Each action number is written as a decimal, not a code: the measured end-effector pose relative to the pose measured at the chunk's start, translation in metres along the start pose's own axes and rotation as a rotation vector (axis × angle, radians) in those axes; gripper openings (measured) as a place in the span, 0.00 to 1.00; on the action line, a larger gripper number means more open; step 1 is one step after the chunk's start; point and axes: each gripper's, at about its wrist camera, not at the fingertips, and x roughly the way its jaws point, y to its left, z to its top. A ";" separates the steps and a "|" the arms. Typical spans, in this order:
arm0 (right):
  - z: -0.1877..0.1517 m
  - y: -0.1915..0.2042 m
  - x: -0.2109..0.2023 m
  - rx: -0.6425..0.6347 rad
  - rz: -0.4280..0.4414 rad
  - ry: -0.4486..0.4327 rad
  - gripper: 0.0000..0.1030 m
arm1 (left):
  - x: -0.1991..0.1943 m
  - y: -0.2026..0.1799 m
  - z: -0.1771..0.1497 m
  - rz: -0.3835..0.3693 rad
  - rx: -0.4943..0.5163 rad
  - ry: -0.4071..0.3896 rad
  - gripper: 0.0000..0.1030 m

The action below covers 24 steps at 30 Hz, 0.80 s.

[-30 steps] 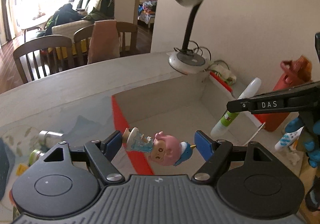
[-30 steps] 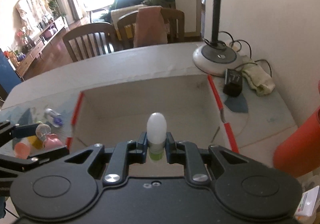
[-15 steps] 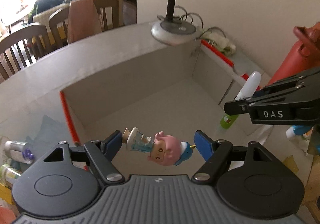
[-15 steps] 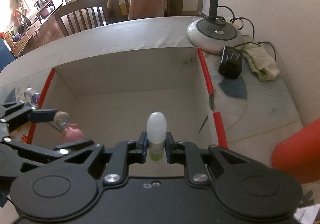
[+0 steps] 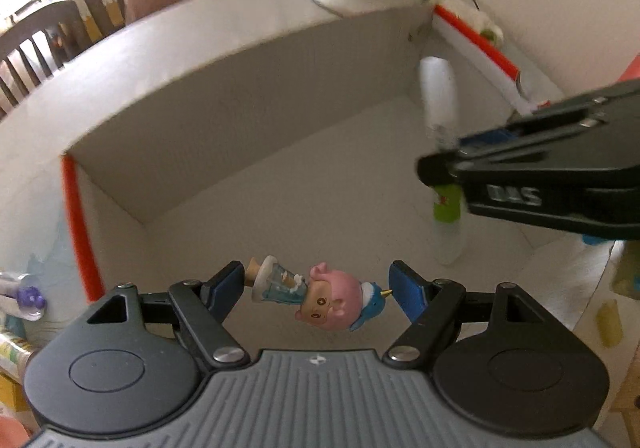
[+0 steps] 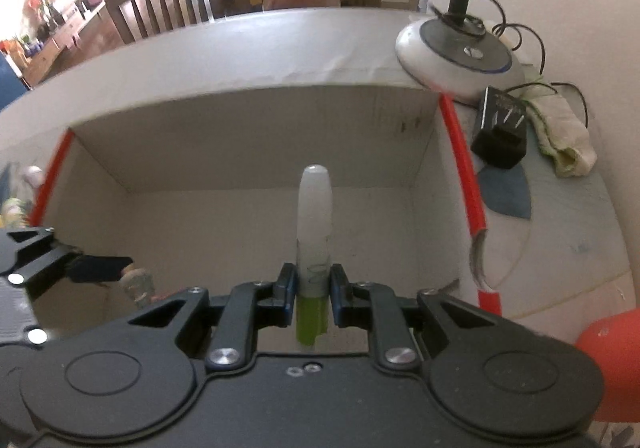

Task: Organize rigid objects
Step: 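Carry both items over the red box and open both grippers to drop them, then lift both grippers out of the box and return to the table items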

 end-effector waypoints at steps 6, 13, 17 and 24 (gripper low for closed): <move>0.000 -0.004 0.018 0.012 -0.034 0.050 0.16 | 0.012 0.000 0.006 0.007 -0.004 0.052 0.77; -0.002 -0.007 0.023 0.024 -0.010 0.080 0.22 | 0.022 0.001 0.012 -0.007 -0.016 0.100 0.77; -0.002 -0.010 0.021 0.035 0.005 0.077 0.37 | 0.023 0.002 0.015 -0.005 -0.018 0.110 0.78; -0.003 -0.009 0.008 0.046 0.037 0.051 0.52 | 0.021 0.004 0.014 0.012 -0.008 0.097 0.77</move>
